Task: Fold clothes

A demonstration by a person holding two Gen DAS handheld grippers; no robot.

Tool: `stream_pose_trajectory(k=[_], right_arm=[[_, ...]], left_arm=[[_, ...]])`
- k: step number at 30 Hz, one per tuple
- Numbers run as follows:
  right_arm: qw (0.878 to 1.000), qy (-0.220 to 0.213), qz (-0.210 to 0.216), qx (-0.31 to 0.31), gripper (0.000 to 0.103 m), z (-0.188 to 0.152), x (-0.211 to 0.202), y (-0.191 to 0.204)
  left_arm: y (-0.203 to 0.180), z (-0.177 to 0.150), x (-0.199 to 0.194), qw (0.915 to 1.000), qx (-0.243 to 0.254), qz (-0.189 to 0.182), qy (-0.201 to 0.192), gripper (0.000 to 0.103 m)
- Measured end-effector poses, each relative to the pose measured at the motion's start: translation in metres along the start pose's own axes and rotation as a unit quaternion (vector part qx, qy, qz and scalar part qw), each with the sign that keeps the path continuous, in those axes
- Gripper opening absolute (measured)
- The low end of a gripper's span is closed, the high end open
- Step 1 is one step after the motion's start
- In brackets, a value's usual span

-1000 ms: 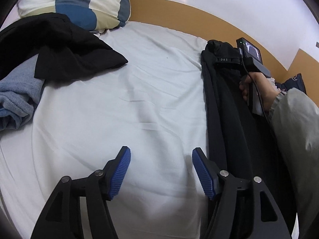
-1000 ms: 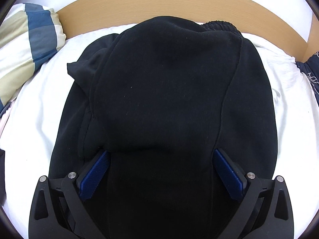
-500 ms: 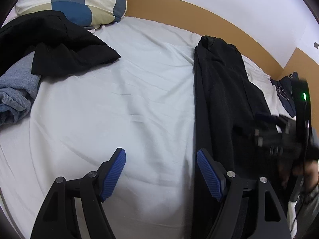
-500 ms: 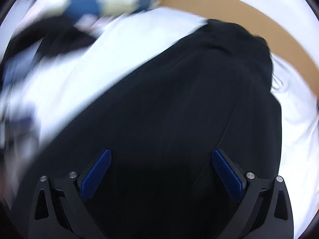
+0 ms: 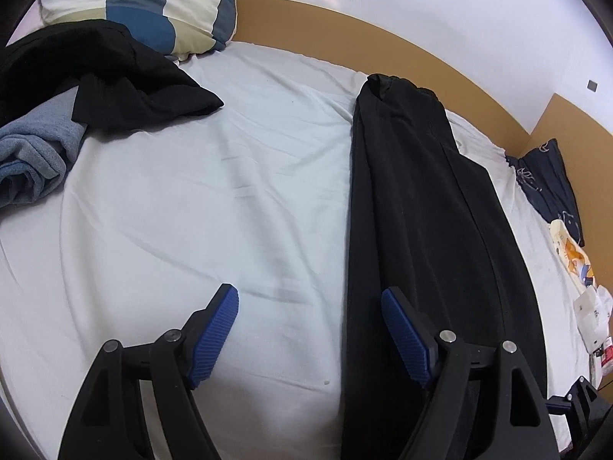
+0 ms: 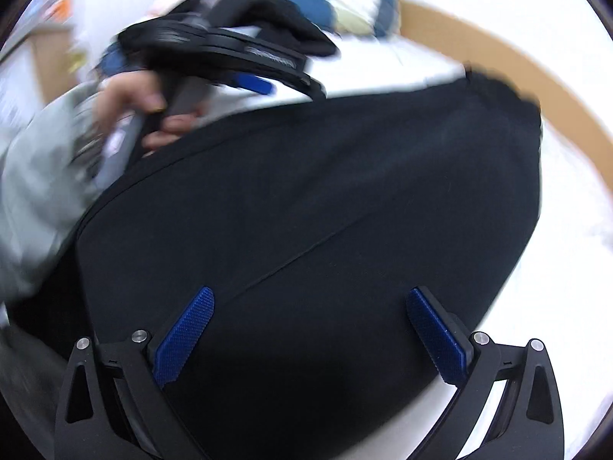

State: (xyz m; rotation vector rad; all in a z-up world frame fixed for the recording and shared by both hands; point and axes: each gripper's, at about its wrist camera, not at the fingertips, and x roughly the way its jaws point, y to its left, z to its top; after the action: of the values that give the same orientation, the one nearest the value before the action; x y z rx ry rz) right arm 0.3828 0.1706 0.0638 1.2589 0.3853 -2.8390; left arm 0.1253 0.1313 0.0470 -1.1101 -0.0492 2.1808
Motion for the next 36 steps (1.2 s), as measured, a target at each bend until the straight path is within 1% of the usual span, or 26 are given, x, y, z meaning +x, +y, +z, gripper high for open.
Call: stream_pose_trajectory(k=[1,2,3,4,6,8,9,10,11,12,14,16,19,20,23,25,26,27,28,29,31,33,35,36], right_arm=[[0.999,-0.024,-0.023,0.007,0.103,0.004,-0.005,-0.004],[0.999,-0.035,-0.031,0.022,0.103,0.009,-0.003,-0.01],[0.998,-0.039,-0.029,0.042,0.103,0.016,0.002,-0.017],[0.997,-0.034,-0.017,0.064,0.103,0.028,0.018,-0.028],[0.996,-0.006,-0.001,0.088,0.103,0.04,0.047,-0.046],[0.995,0.04,0.007,0.089,0.103,0.041,0.077,-0.046],[0.995,0.042,0.007,0.087,0.103,0.053,0.097,-0.063],[0.995,0.03,0.013,0.093,0.103,0.054,0.091,-0.065],[0.995,0.026,0.03,0.095,0.103,0.053,0.089,-0.064],[0.994,0.036,0.048,0.089,0.103,0.046,0.089,-0.058],[0.996,0.039,0.028,0.072,0.103,0.045,0.084,-0.048],[0.996,0.044,0.026,0.068,0.103,0.041,0.078,-0.039],[0.994,0.055,0.048,0.078,0.103,0.026,0.057,-0.043],[0.994,0.058,0.059,0.074,0.103,0.014,0.037,-0.048],[0.993,0.065,0.086,0.043,0.103,0.009,0.027,-0.046],[0.994,0.05,0.101,0.018,0.103,0.003,0.014,-0.05],[0.995,0.037,0.088,0.015,0.103,0.001,0.011,-0.053],[0.998,0.021,0.056,0.021,0.103,0.001,0.005,-0.057],[0.999,0.004,0.022,0.039,0.103,0.003,0.003,-0.066],[0.998,-0.009,0.001,0.064,0.103,0.006,0.002,-0.077],[0.992,-0.023,-0.012,0.121,0.103,0.008,0.003,-0.098],[0.987,-0.008,-0.025,0.16,0.103,0.008,0.01,-0.108],[0.989,0.022,-0.027,0.144,0.103,-0.007,0.005,-0.089],[0.993,0.031,-0.037,0.112,0.103,-0.006,0.008,-0.077]], left_arm=[[0.001,0.0,0.0,1.0,-0.004,-0.004,-0.001,0.079],[0.002,0.0,-0.001,1.0,-0.006,-0.006,-0.002,0.079],[0.001,0.0,0.0,1.0,-0.006,-0.006,-0.002,0.079],[0.0,0.0,0.0,1.0,-0.004,-0.004,-0.001,0.079],[-0.002,0.0,0.001,1.0,-0.001,-0.001,0.0,0.08],[-0.003,0.0,0.001,1.0,0.001,0.001,0.001,0.08],[-0.003,0.0,0.001,1.0,0.001,0.002,0.001,0.08],[-0.003,0.0,0.001,1.0,0.002,0.003,0.002,0.08],[-0.004,-0.001,0.001,1.0,0.004,0.006,0.002,0.08],[-0.005,-0.001,0.001,0.9999,0.007,0.01,0.003,0.08],[-0.009,-0.001,0.003,0.9997,0.017,0.018,0.007,0.083],[-0.013,-0.001,0.005,0.999,0.029,0.031,0.012,0.084],[-0.016,-0.002,0.006,0.9984,0.039,0.038,0.017,0.087],[-0.016,-0.002,0.006,0.9984,0.039,0.038,0.017,0.087],[-0.014,-0.001,0.004,0.9988,0.035,0.031,0.017,0.087],[-0.014,-0.001,0.003,0.9989,0.033,0.03,0.017,0.087],[-0.014,-0.001,0.003,0.9989,0.033,0.03,0.017,0.088],[-0.015,-0.001,0.003,0.9988,0.034,0.031,0.018,0.088],[-0.016,-0.001,0.003,0.9988,0.034,0.032,0.018,0.088],[-0.016,-0.001,0.003,0.9987,0.035,0.032,0.018,0.088],[-0.016,-0.002,0.003,0.9988,0.034,0.031,0.017,0.088],[-0.016,-0.002,0.003,0.9988,0.033,0.031,0.016,0.088],[-0.016,-0.002,0.003,0.9988,0.034,0.031,0.016,0.088],[-0.016,-0.002,0.003,0.9988,0.034,0.032,0.016,0.088]])
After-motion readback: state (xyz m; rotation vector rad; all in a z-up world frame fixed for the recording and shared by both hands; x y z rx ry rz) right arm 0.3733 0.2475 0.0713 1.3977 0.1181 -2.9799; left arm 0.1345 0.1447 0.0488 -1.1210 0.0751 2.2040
